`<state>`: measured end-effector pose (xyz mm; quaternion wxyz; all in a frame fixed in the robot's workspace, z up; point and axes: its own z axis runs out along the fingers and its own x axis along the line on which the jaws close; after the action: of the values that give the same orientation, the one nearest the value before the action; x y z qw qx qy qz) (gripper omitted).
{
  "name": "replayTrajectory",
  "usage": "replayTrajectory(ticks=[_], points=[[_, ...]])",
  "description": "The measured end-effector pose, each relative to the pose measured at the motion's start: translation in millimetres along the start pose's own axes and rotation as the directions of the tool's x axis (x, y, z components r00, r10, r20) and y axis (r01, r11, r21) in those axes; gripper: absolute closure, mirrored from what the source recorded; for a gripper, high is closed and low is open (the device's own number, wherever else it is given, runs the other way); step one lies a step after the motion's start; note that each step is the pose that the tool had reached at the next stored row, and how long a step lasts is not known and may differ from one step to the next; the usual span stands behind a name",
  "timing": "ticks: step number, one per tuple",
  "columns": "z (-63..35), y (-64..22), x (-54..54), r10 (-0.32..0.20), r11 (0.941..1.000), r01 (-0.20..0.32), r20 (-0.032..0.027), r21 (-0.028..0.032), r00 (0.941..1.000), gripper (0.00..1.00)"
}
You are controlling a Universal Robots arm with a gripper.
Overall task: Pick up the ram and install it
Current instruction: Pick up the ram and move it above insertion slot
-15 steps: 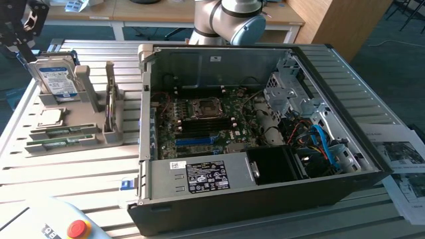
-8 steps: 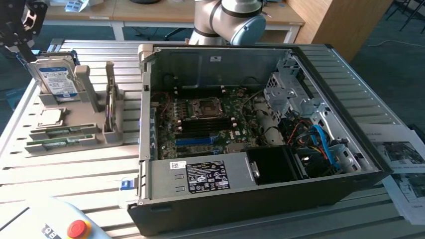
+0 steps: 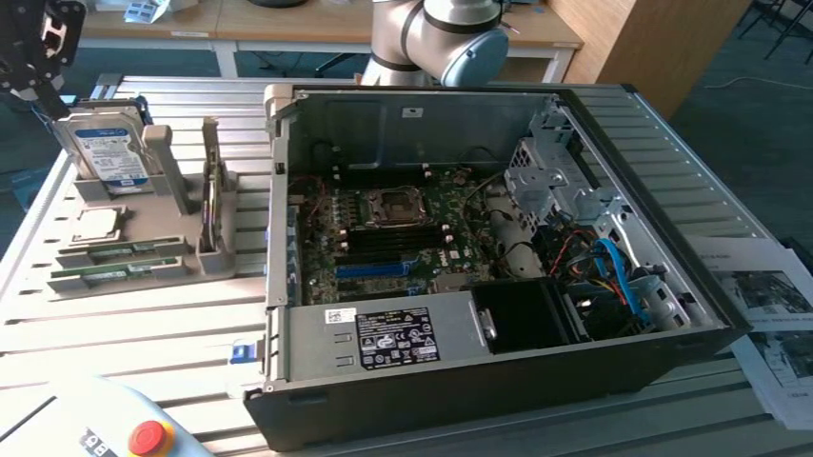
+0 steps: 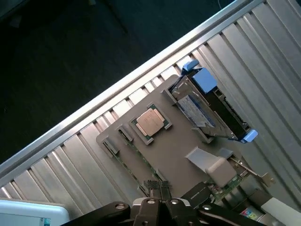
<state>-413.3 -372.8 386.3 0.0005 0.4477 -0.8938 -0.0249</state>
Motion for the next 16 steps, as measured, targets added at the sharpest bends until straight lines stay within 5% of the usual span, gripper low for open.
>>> replayTrajectory(ticks=[8,16], points=[[0.2,-0.1,0.0,-0.145,0.9894,0.145,-0.0063,-0.0036,0.9893,0.9],[0.3,0.0,0.0,-0.287,0.9579,0.287,-0.0121,-0.0082,0.9578,0.9]])
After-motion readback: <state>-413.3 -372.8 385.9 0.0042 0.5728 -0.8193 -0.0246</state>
